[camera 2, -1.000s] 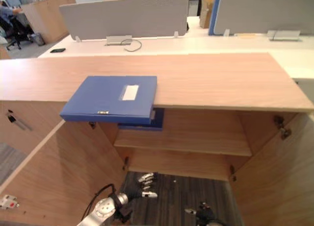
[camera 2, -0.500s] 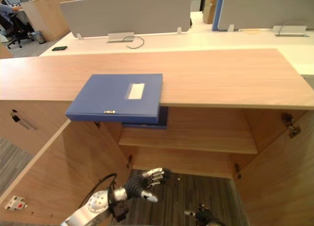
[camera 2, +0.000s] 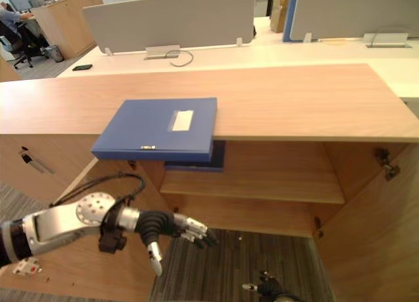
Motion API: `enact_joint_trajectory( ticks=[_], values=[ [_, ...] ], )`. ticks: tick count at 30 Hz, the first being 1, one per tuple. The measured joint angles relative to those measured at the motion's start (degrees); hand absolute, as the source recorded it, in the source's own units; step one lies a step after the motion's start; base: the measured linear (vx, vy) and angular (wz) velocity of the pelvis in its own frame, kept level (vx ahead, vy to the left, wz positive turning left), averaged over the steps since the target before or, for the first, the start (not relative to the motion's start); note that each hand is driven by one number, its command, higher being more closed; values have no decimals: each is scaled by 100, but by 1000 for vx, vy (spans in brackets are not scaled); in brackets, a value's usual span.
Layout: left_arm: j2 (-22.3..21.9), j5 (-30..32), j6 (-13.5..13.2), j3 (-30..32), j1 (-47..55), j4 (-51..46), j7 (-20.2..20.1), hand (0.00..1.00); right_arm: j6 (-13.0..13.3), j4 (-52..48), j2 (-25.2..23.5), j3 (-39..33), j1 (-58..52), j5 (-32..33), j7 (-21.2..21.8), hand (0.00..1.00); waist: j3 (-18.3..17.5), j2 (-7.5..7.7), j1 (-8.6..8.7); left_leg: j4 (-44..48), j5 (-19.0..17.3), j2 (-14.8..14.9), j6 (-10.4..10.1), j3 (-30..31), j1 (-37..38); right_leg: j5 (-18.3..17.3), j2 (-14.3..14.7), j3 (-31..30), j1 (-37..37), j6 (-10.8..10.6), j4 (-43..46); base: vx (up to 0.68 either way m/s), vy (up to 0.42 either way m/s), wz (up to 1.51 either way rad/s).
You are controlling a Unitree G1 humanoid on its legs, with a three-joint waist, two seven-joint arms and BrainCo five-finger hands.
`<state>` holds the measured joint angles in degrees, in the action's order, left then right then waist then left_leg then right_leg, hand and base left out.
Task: Walk over to the cabinet, pick up the folder, carry it to the office cabinet, place the folder inside the office cabinet, then close the office cabinet door
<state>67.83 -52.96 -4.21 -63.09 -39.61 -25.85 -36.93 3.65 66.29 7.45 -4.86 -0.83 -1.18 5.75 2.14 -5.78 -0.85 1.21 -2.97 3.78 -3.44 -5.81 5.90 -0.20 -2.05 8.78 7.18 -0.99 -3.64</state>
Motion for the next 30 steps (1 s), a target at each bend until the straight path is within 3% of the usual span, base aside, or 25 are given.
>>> enact_joint_trajectory(
  ticks=[2,3,4,7,8,10,11,13,16,19,21,25,30],
  values=[
    [-1,-154,-21,510,74,-290,-36,0,10,-130,-12,0,-77,0,38,0,-12,1,-30,1,1,0,-2,0,3,-6,0,8,8,9,1,18,6,1],
    [-4,-301,-92,1352,404,-566,-34,0,38,-151,-8,0,-103,1,41,0,-16,4,-37,4,1,0,-3,1,12,-10,1,8,17,15,4,0,0,0],
    [-10,-362,-176,1760,616,-668,-17,0,47,-151,-6,0,-105,4,41,0,-19,1,-34,5,1,0,-3,1,17,-11,1,7,21,16,5,0,0,0],
    [-187,-486,-625,3723,1837,-1093,241,0,82,-139,14,-3,-143,34,41,0,-51,8,-88,17,1,1,-3,30,33,-17,5,11,46,24,14,-24,8,3],
    [-295,-438,-683,4066,2079,-1129,313,0,85,-134,20,-6,-159,49,41,0,-52,8,-117,22,1,0,-3,41,46,-17,5,16,65,25,16,-50,12,6],
    [-821,331,-1096,5230,2869,-1147,1004,0,93,-67,30,-10,-194,174,39,0,-46,38,-206,21,0,-8,-4,124,116,-33,11,44,164,40,16,-64,14,13],
    [-1007,614,-1179,5437,3027,-1146,1228,0,93,-56,30,-10,-210,213,38,0,-46,53,-224,23,0,-18,-4,167,120,-37,10,62,179,40,17,-55,13,16],
    [-1794,2083,-1423,5883,3418,-1140,2125,0,91,21,29,-10,-243,240,31,0,-44,86,-370,22,8,-42,-11,246,109,-39,3,106,178,39,47,-72,23,14],
    [-2658,3148,-1534,6103,3605,-1030,2712,0,84,94,24,-9,-233,246,28,0,-31,111,-395,11,36,-47,-10,289,107,-39,-1,128,171,38,77,-64,18,6],
    [-3688,4823,-1537,6303,3662,-836,3449,0,83,93,24,-8,-231,293,-7,0,-42,181,-375,0,61,-39,-12,276,92,-39,8,100,112,39,110,-29,17,-5],
    [-4133,5631,-1532,6300,3668,-705,3838,0,76,95,21,-4,-231,290,-61,0,-65,229,-368,-1,75,-34,-10,241,29,-38,14,60,6,39,138,5,13,-9],
    [-4193,7163,-1530,6195,3637,-428,4238,0,69,95,12,30,-222,287,-172,0,-47,301,-303,-3,79,-32,-9,179,49,-37,13,2,-22,40,147,25,15,-8],
    [-4084,8333,-1525,5789,3411,271,4660,0,71,87,22,231,-205,288,-259,0,-12,361,-300,-20,79,-35,-8,110,93,-36,8,-70,-26,39,156,-2,21,-7]
  ],
)
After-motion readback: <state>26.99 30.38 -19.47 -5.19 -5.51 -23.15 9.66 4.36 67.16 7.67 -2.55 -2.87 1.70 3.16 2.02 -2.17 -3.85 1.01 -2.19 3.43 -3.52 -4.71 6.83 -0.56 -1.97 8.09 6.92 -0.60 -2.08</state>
